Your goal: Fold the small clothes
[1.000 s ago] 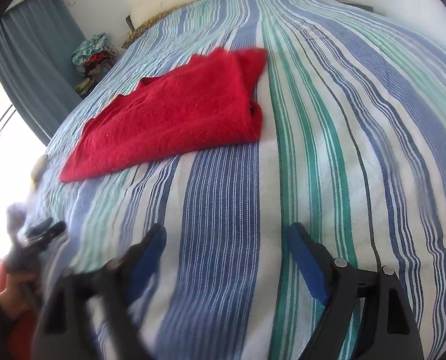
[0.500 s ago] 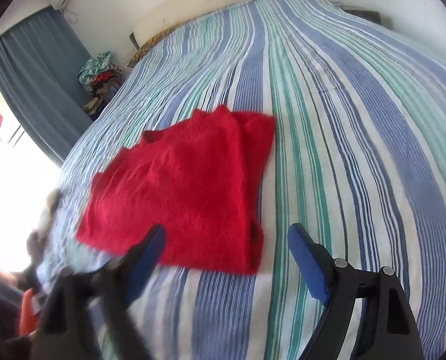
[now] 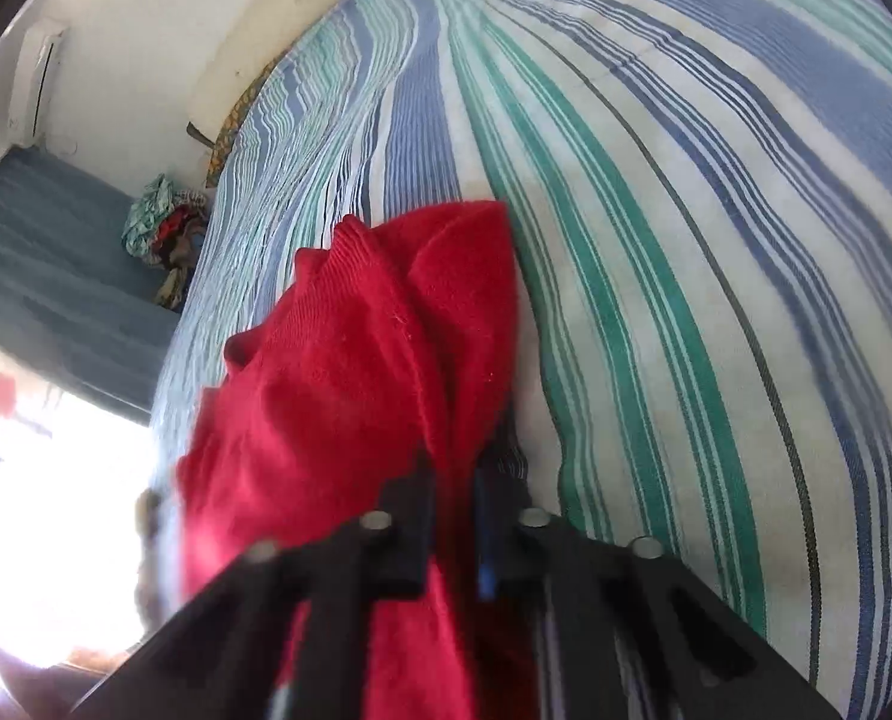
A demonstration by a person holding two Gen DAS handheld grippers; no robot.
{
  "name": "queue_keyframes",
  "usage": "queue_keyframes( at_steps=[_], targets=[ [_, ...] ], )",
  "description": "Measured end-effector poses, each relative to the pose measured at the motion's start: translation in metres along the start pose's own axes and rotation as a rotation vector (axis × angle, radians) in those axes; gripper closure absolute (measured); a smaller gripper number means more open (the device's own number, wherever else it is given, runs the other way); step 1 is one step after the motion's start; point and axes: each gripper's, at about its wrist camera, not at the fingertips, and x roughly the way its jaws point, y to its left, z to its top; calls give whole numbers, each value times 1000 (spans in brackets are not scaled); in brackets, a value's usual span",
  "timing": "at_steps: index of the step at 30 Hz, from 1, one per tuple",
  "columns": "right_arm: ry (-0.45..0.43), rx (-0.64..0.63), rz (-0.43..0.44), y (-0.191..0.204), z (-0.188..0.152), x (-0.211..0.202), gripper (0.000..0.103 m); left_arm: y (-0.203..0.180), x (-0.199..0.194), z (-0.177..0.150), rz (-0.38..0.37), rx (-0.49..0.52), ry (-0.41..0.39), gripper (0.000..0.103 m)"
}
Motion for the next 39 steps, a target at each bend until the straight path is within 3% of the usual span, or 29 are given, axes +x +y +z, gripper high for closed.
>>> queue_keyframes(
  at_steps=[4,8,12,16,20,22,23,25,28,30,32,33,34,37,39],
  targets=[
    [-27,-128,-18,55,5,-21,94,0,0,0,1,1,1,0],
    [-45,-344,-76,162,2,-27,94,-1,1,2,7,6,7,0],
    [0,-504,-90,260,-31,12,94,-1,1,2,3,4,6,0],
    [85,-590,-101,313,-77,81,94,-1,1,2,1,3,4,0],
    [220,-595,-132,320,-119,146,90,-1,1,2,1,2,3,0],
    [363,-480,-34,309,-124,172,68,-1,1,2,0,2,3,0],
    [418,-409,45,302,-125,176,62,-1,1,2,0,2,2,0],
    [442,-332,182,299,-122,163,41,-1,1,2,-1,2,2,0],
    [371,-360,300,299,-105,123,41,-1,2,2,2,4,4,0],
    [274,-444,254,299,-93,99,41,-2,2,2,4,6,5,0],
    [238,-539,149,295,-92,92,53,-2,2,2,5,7,5,0],
    [268,-576,131,292,-98,97,71,-2,2,2,4,7,5,0],
    [309,-615,111,291,-109,106,78,-2,2,2,4,7,4,0],
    [407,-764,34,291,-153,146,78,-3,2,2,2,7,2,0],
    [412,-850,-41,288,-181,168,78,-2,1,1,-3,6,1,0]
  ],
)
